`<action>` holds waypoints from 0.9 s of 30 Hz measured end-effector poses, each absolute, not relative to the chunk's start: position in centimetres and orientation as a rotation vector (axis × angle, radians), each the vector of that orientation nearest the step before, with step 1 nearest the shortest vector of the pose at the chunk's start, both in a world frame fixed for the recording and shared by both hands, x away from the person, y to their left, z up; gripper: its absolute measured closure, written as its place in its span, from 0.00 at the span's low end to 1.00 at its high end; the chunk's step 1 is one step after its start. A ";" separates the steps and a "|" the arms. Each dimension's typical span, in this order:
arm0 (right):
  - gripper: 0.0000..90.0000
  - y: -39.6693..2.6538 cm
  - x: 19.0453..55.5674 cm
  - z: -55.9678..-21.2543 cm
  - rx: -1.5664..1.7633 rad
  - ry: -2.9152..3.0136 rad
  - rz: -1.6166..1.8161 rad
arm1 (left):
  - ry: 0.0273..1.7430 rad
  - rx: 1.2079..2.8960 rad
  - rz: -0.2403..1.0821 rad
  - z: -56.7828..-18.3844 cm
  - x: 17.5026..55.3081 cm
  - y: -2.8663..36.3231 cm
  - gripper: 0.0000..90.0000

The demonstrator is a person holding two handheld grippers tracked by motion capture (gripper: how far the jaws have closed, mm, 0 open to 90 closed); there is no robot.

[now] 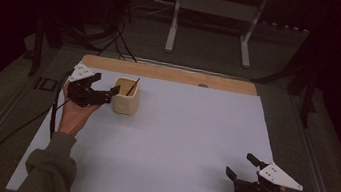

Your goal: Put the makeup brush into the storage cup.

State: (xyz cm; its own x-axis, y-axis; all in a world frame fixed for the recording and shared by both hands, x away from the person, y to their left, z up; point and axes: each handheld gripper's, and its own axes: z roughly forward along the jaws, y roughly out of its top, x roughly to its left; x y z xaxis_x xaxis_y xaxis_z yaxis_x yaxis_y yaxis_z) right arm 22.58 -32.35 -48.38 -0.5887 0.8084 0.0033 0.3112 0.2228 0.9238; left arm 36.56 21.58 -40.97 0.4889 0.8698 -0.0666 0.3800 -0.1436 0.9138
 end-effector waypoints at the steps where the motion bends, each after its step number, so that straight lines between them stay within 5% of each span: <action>1: 0.11 -32.3 22.6 -48.4 1.029 2.016 1.349 | 1.066 1.736 0.619 -41.0 36.4 21.8 0.18; 27: 0.11 -32.3 23.0 -48.5 1.032 2.020 1.347 | 1.064 1.735 0.718 -43.7 29.6 24.6 0.17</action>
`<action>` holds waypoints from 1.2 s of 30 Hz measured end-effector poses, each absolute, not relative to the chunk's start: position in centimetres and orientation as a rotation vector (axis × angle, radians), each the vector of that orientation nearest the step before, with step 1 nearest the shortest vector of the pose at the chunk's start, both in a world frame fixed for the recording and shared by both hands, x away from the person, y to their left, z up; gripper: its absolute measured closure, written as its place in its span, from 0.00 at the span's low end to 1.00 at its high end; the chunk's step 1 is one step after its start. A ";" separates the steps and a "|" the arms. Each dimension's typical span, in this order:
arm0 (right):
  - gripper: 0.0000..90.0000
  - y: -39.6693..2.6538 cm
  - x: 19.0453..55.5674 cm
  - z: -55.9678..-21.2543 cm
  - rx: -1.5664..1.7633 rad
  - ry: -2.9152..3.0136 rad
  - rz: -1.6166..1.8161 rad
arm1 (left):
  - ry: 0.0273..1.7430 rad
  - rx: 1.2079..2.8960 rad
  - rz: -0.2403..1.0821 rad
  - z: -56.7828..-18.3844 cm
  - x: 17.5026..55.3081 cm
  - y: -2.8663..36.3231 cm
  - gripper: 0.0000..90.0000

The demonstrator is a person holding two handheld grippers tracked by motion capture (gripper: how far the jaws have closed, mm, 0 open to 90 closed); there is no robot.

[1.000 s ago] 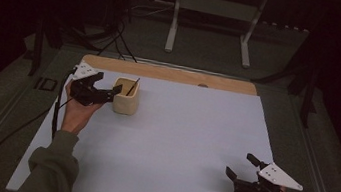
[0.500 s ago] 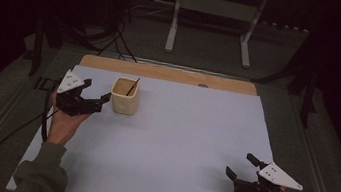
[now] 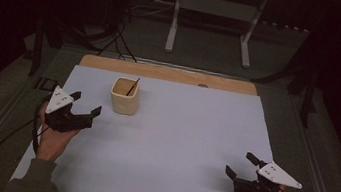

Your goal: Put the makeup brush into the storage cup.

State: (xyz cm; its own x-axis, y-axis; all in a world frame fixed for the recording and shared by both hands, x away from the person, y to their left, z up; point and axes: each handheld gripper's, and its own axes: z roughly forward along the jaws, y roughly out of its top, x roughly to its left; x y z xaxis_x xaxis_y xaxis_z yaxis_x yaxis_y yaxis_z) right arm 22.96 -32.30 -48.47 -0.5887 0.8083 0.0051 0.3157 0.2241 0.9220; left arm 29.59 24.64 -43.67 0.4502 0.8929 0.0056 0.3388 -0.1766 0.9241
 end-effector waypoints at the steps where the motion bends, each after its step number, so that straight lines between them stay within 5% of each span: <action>1: 0.11 -32.3 23.0 -48.5 1.033 2.020 1.345 | 1.066 1.731 0.720 -43.8 29.4 24.7 0.17; 36: 0.11 -32.6 23.9 -48.5 0.995 2.025 1.407 | 1.038 1.708 0.733 -46.7 23.2 26.7 0.13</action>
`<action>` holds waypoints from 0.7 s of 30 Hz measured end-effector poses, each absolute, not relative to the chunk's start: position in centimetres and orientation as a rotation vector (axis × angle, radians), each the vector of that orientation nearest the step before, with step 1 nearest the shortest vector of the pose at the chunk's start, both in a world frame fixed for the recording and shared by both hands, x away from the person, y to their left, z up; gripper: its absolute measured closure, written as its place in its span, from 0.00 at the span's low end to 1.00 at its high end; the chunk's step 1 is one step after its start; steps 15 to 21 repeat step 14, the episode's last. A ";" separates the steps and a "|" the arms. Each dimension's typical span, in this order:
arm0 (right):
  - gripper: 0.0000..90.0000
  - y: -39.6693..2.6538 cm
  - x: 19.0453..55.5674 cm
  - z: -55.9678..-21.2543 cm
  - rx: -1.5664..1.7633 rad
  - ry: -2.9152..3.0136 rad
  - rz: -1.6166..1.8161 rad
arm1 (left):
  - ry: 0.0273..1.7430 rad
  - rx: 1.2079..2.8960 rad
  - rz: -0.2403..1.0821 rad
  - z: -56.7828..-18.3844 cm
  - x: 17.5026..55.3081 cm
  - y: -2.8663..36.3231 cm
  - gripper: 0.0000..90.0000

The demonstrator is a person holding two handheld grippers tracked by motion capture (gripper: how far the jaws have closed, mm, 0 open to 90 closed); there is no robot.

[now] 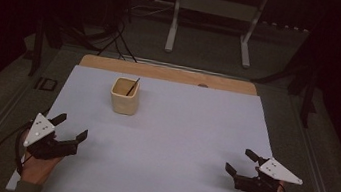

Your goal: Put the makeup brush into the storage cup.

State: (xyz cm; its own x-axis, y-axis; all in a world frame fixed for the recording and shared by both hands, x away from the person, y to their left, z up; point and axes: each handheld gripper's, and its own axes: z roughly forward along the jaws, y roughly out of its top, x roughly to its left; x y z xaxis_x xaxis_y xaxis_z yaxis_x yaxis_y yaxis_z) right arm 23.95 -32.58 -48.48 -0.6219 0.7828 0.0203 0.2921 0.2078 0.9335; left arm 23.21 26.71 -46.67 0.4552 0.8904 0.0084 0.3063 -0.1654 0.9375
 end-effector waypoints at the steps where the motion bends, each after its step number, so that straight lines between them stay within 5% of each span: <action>1: 0.11 -32.6 23.9 -48.5 0.996 2.023 1.408 | 1.035 1.702 0.729 -46.7 22.8 26.7 0.13; 21: 0.11 -33.0 23.4 -48.4 0.985 2.014 1.439 | 1.063 1.677 0.737 -47.4 22.0 27.2 0.13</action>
